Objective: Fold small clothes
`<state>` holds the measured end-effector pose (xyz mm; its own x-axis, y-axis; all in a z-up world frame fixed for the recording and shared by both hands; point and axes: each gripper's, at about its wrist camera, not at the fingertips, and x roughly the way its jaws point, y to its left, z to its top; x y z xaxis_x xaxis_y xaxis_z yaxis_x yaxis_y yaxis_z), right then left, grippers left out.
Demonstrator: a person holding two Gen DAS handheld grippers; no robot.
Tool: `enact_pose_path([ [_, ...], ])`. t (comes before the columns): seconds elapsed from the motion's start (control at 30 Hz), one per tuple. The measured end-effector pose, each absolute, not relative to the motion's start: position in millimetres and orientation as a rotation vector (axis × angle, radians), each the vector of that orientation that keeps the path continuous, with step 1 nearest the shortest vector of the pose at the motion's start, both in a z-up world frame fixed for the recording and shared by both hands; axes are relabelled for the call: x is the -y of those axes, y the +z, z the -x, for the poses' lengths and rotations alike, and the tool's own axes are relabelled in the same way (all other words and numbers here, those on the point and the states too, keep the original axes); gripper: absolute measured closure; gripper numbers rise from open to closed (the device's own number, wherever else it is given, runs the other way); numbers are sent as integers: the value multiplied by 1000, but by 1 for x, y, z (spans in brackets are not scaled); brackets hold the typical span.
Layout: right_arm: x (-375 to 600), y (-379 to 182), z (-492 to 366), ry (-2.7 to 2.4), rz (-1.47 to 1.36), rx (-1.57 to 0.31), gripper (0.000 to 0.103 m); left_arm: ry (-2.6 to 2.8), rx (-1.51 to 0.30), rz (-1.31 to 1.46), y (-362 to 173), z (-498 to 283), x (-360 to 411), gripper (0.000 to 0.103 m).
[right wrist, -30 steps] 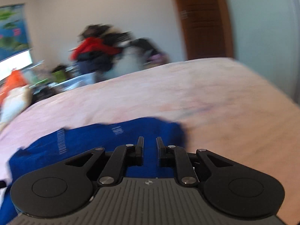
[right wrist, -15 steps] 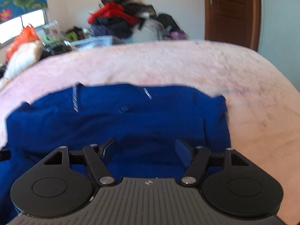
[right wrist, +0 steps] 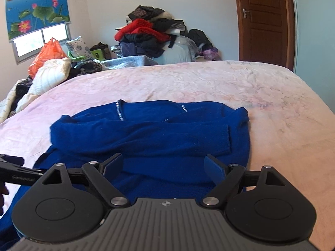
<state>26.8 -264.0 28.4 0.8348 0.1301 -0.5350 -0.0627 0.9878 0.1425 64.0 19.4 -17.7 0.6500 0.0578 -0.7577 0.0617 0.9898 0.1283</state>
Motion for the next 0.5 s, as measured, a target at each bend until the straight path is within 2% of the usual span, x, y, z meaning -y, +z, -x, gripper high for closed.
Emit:
enact_pose_path([
  [0.2, 265, 37, 13, 148, -194, -569, 5, -19, -879, -148, -17, -48, -20, 0],
  [0.5, 254, 23, 54, 186, -218, -625, 4, -37, -892, -163, -17, -26, -21, 0],
])
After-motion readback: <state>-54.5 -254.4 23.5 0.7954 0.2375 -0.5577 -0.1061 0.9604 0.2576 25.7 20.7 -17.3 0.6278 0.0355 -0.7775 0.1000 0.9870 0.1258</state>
